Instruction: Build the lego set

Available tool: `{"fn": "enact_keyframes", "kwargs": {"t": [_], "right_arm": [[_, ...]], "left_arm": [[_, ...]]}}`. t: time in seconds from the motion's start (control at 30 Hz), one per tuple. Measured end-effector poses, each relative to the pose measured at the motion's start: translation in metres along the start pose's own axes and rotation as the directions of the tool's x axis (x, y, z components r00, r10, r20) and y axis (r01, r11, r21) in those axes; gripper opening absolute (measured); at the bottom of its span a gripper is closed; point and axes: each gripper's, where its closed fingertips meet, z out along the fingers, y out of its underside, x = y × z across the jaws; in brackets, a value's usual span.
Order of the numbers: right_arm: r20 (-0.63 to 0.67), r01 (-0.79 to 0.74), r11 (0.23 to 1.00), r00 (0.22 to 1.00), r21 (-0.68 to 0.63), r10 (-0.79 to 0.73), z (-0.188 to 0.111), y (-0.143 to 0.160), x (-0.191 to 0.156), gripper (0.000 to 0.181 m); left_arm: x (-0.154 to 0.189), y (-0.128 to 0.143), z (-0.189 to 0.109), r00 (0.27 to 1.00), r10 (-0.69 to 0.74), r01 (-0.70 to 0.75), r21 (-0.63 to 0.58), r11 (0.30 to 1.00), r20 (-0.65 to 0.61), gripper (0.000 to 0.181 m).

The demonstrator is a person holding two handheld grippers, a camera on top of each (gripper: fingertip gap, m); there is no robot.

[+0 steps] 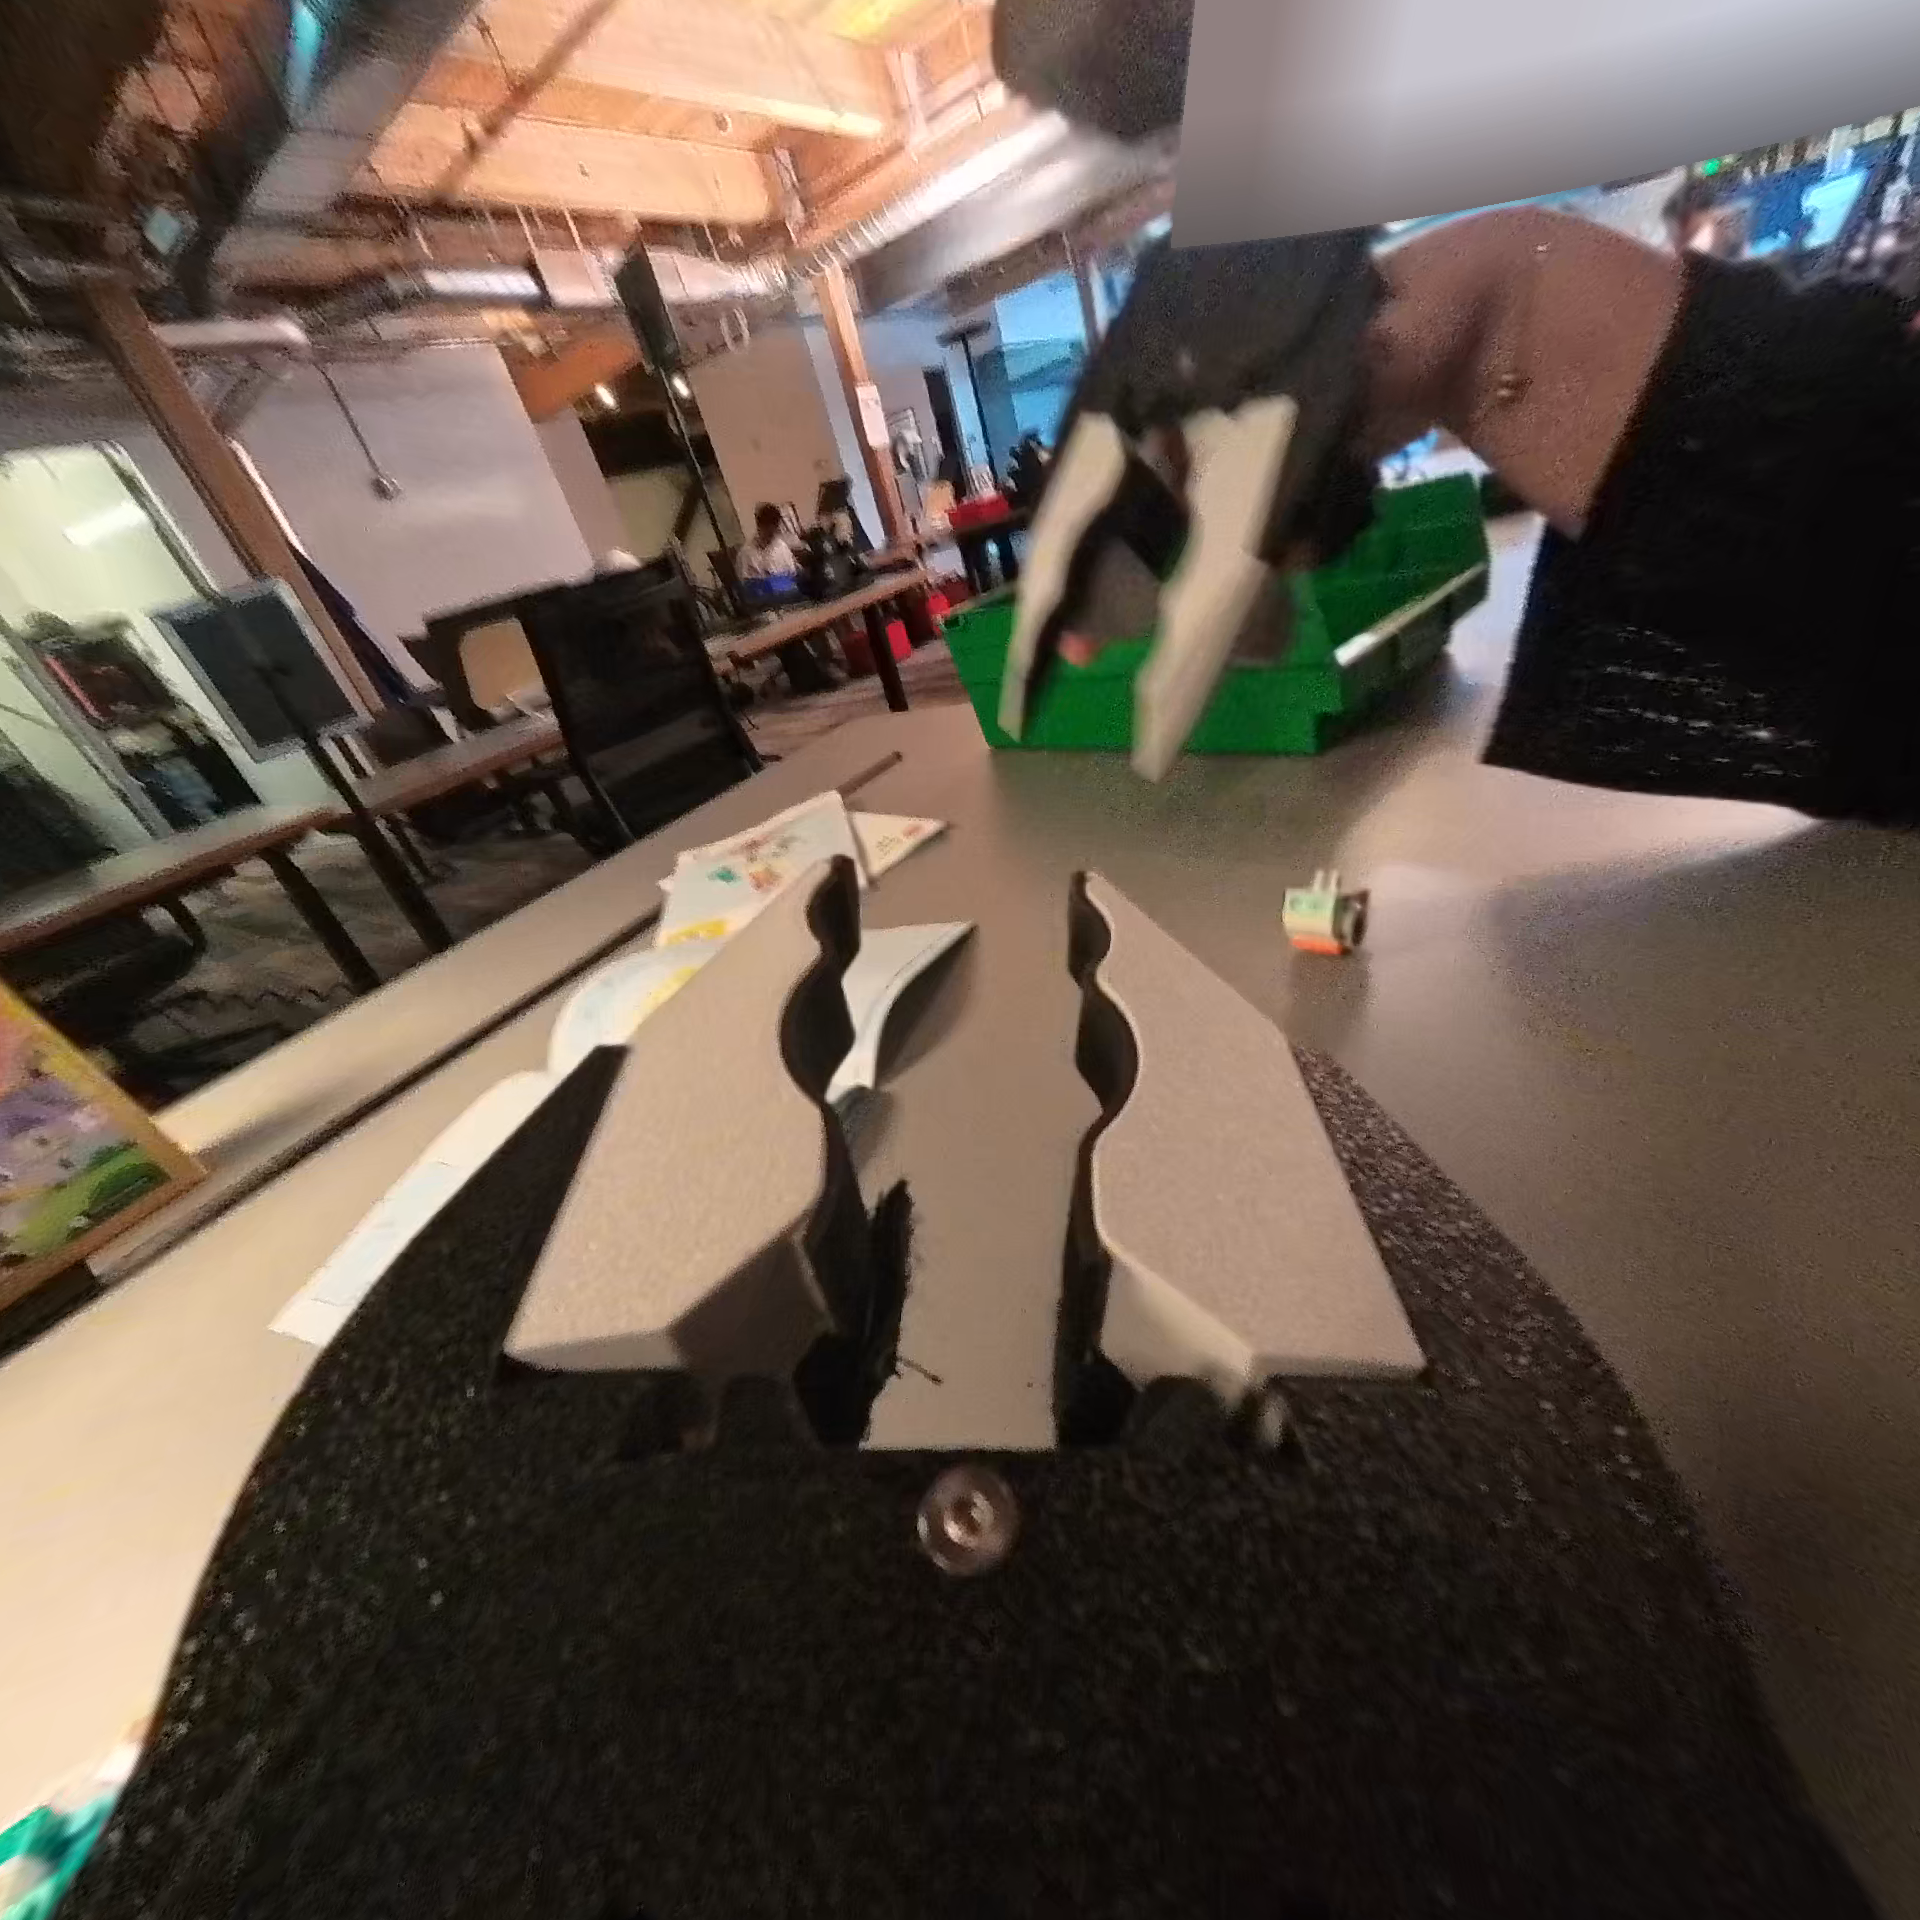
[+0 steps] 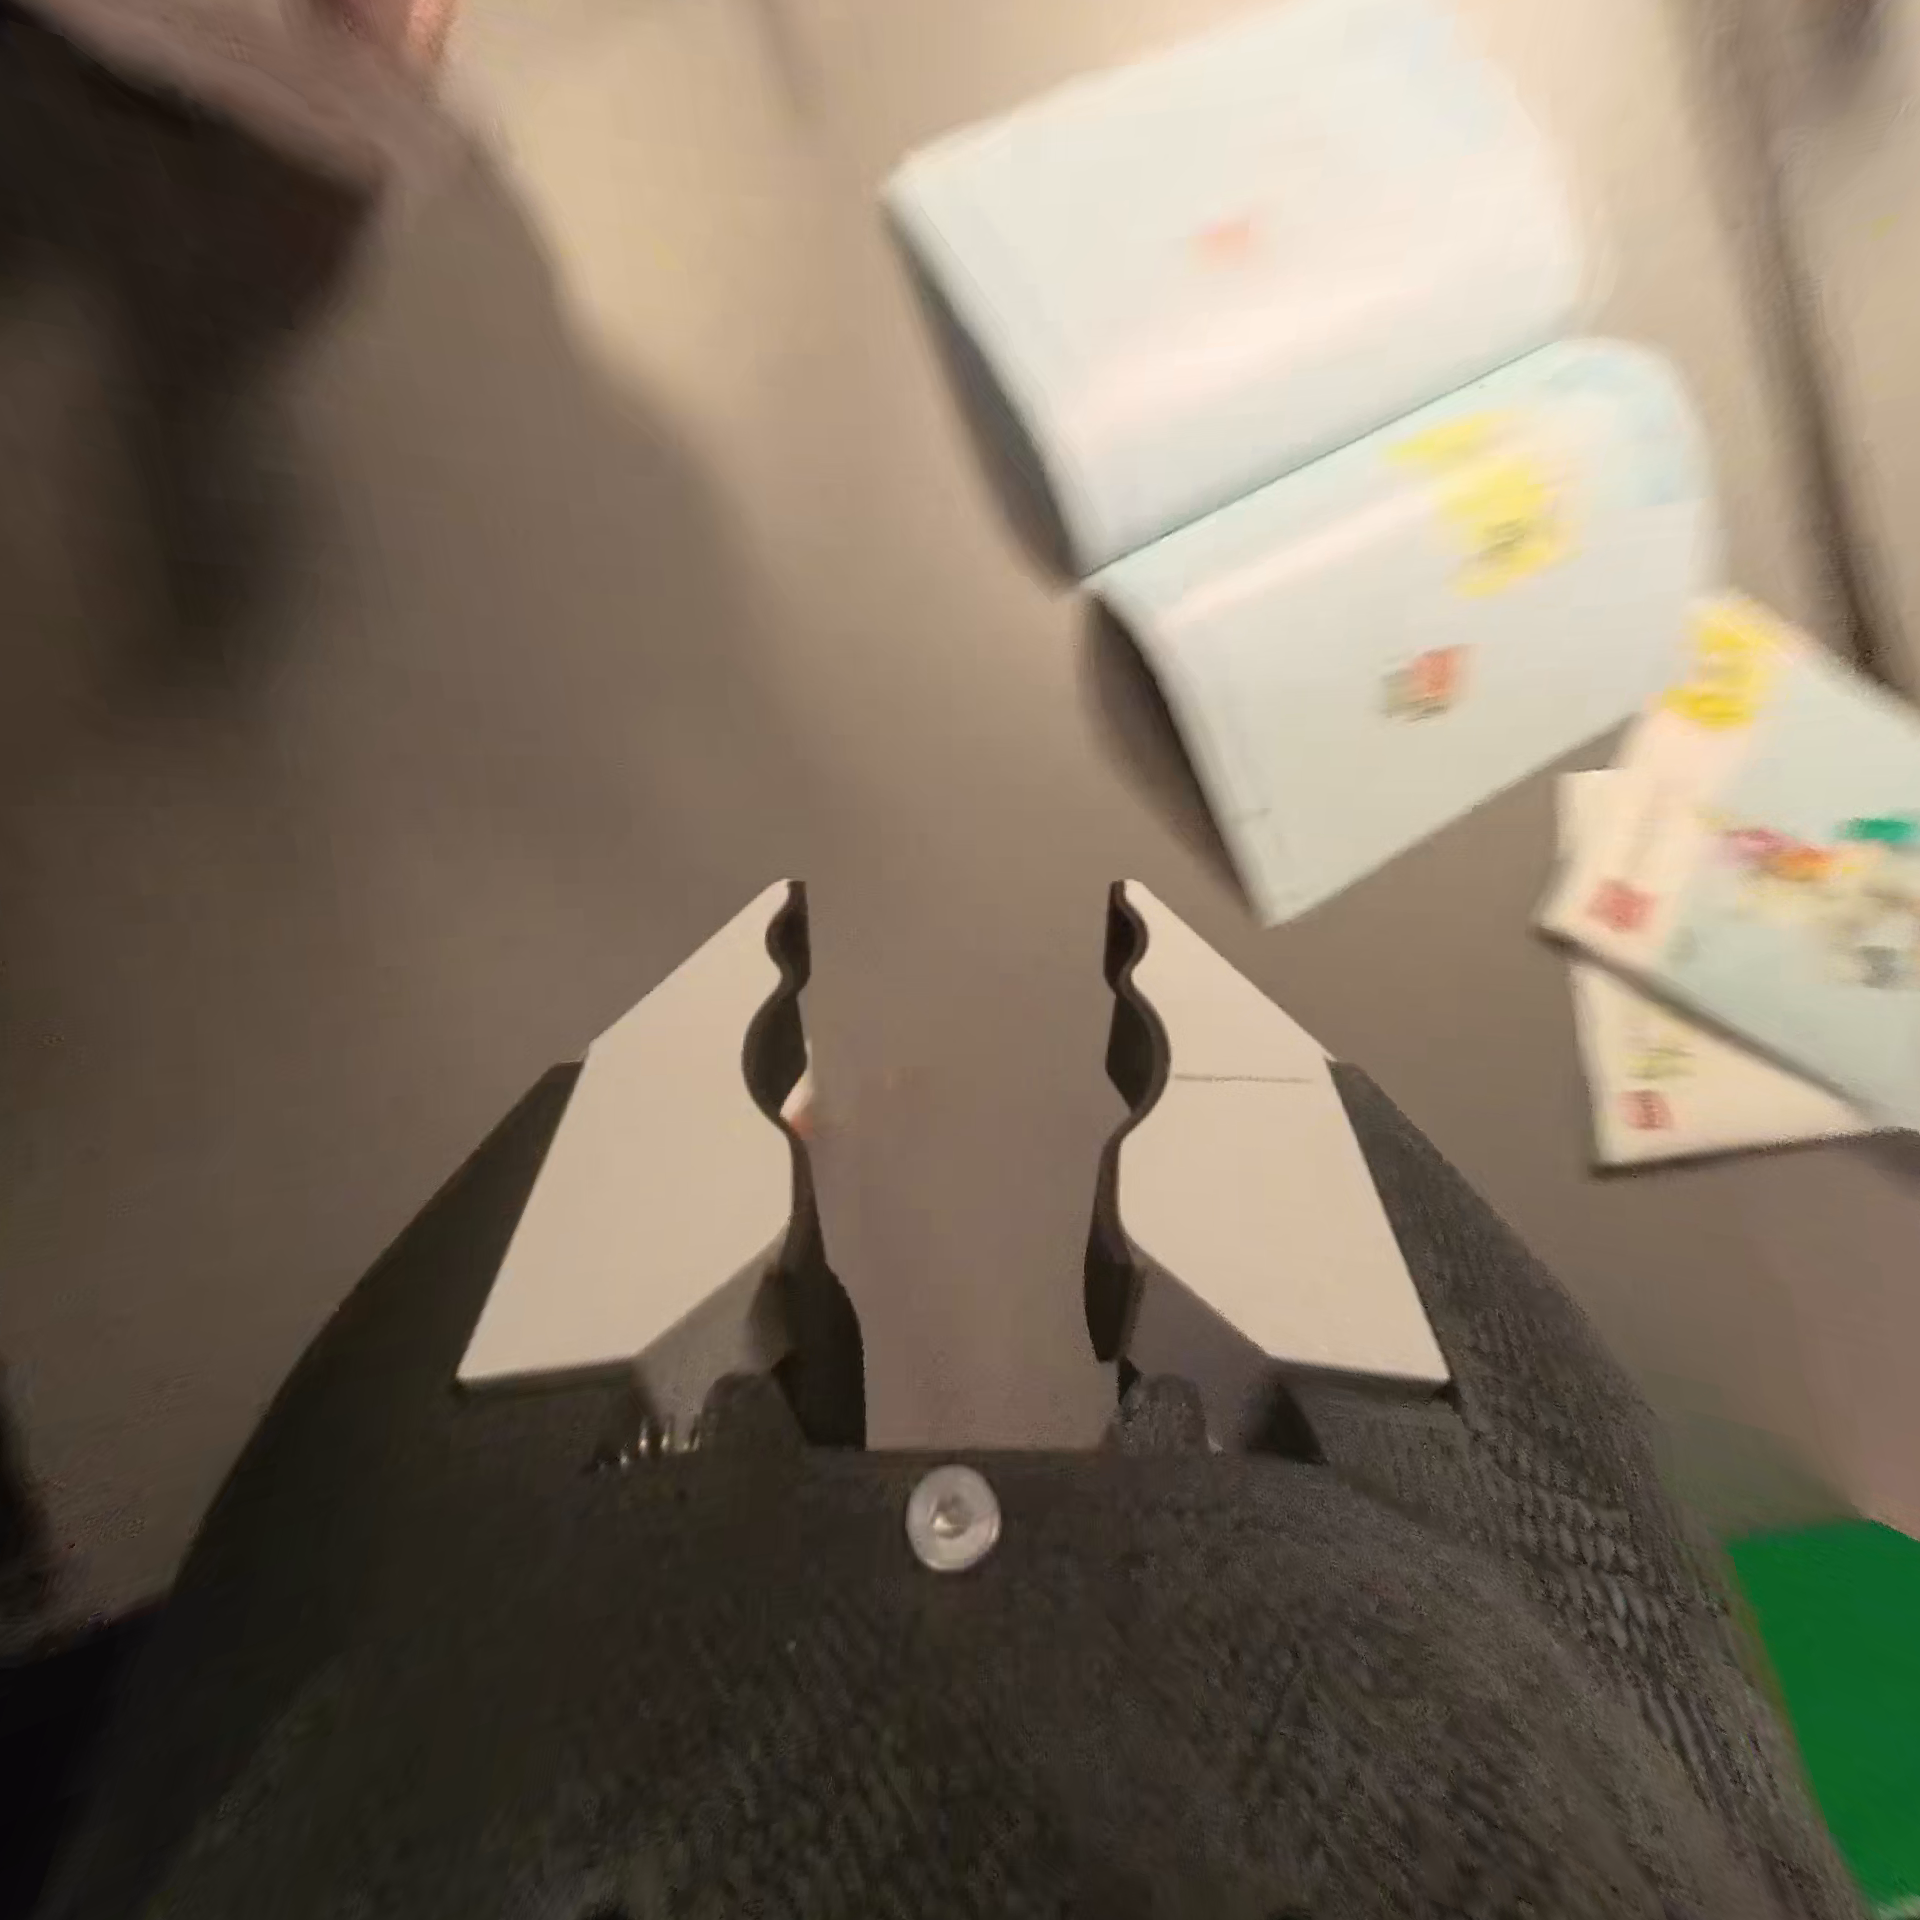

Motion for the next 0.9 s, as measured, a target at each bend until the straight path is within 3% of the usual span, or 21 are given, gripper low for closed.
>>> {"fn": "enact_keyframes", "kwargs": {"t": [0.03, 0.1, 0.2, 0.3, 0.4, 0.53, 0.67, 0.83, 0.9], "right_arm": [[-0.085, -0.030, 0.994, 0.996, 0.103, 0.039, -0.005, -0.013, 0.024, 0.056], [-0.300, -0.054, 0.939, 0.940, 0.341, 0.163, -0.015, -0.036, 0.080, 0.057], [-0.522, 0.017, 0.821, 0.779, 0.571, 0.347, -0.029, -0.035, 0.137, 0.055], [-0.658, 0.162, 0.770, 0.643, 0.617, 0.392, -0.033, -0.015, 0.157, 0.040], [-0.772, 0.261, 0.795, 0.523, 0.547, 0.360, -0.033, 0.009, 0.162, 0.030], [-0.835, 0.333, 0.817, 0.467, 0.471, 0.291, -0.028, 0.019, 0.160, 0.024], [-0.826, 0.344, 0.809, 0.491, 0.477, 0.278, -0.020, 0.014, 0.159, 0.024], [-0.802, 0.296, 0.820, 0.522, 0.490, 0.291, -0.013, 0.017, 0.160, 0.023], [-0.815, 0.207, 0.861, 0.479, 0.465, 0.325, -0.013, 0.030, 0.171, 0.023]], "left_arm": [[0.002, 0.004, 0.005, 0.999, -0.030, 0.029, -0.049, 0.998, -0.025, 0.041], [0.001, 0.019, 0.022, 0.997, -0.066, 0.057, -0.179, 0.982, -0.045, 0.041], [-0.009, 0.039, 0.056, 0.999, -0.015, -0.002, -0.313, 0.950, -0.052, 0.040], [-0.010, 0.053, 0.097, 0.994, 0.036, -0.074, -0.408, 0.910, -0.100, 0.039], [-0.016, 0.074, 0.134, 0.985, 0.096, -0.155, -0.497, 0.854, -0.142, 0.039], [-0.017, 0.104, 0.160, 0.971, 0.050, -0.186, -0.603, 0.776, -0.235, 0.041], [-0.012, 0.122, 0.165, 0.945, 0.005, -0.228, -0.649, 0.725, -0.326, 0.044], [-0.015, 0.126, 0.174, 0.941, 0.044, -0.257, -0.624, 0.738, -0.336, 0.021], [-0.015, 0.128, 0.175, 0.942, 0.040, -0.249, -0.618, 0.745, -0.332, 0.013]]}}
